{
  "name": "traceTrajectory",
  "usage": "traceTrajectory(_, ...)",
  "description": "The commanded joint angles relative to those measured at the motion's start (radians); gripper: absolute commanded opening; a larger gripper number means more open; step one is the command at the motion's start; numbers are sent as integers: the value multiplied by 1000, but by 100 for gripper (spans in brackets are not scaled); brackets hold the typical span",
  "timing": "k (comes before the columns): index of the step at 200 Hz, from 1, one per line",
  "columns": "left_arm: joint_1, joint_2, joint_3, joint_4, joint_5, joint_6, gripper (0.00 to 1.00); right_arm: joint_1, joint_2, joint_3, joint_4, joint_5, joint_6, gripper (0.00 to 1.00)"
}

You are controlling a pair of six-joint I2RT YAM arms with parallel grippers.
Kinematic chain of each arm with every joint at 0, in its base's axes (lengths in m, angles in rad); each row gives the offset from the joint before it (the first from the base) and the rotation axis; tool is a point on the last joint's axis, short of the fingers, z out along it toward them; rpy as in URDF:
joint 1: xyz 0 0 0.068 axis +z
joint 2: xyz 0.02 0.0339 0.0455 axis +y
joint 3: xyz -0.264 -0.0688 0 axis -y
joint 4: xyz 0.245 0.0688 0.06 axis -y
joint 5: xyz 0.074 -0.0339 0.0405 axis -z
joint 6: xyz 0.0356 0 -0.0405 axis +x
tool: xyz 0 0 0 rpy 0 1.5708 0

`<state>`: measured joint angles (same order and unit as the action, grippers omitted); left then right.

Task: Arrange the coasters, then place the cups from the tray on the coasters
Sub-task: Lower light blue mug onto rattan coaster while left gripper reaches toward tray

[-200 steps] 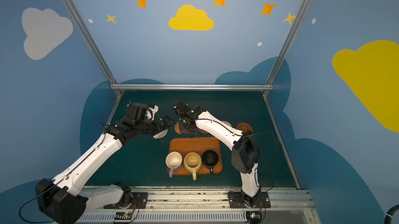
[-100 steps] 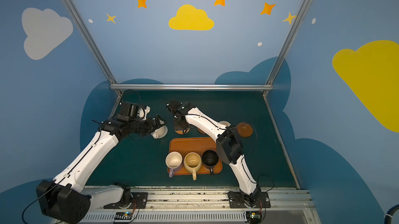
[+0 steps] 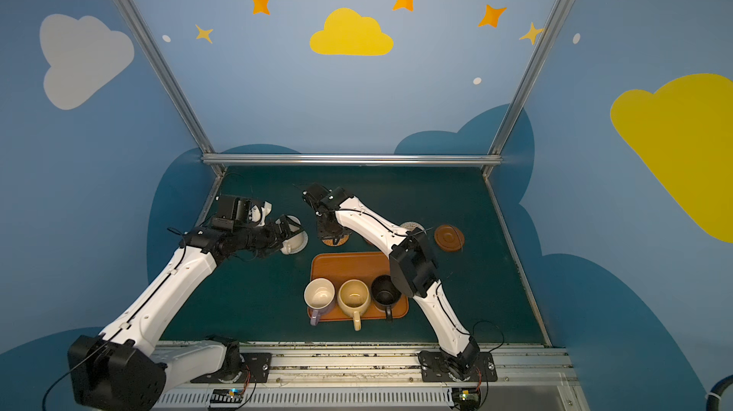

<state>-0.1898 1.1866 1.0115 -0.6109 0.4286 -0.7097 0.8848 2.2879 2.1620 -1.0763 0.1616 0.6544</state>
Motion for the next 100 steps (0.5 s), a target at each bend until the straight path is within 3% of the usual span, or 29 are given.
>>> traceTrajectory(1, 4, -30, -17, 13, 6, -6, 99, 2, 6, 42, 4, 39, 9, 0)
traceTrajectory(65, 6, -28, -34, 22, 10, -14, 99, 9, 26, 17, 10, 22, 17, 0)
traceTrajectory(100, 6, -38, -46, 26, 12, -17, 99, 23, -6, -73, 41, 31, 26, 0)
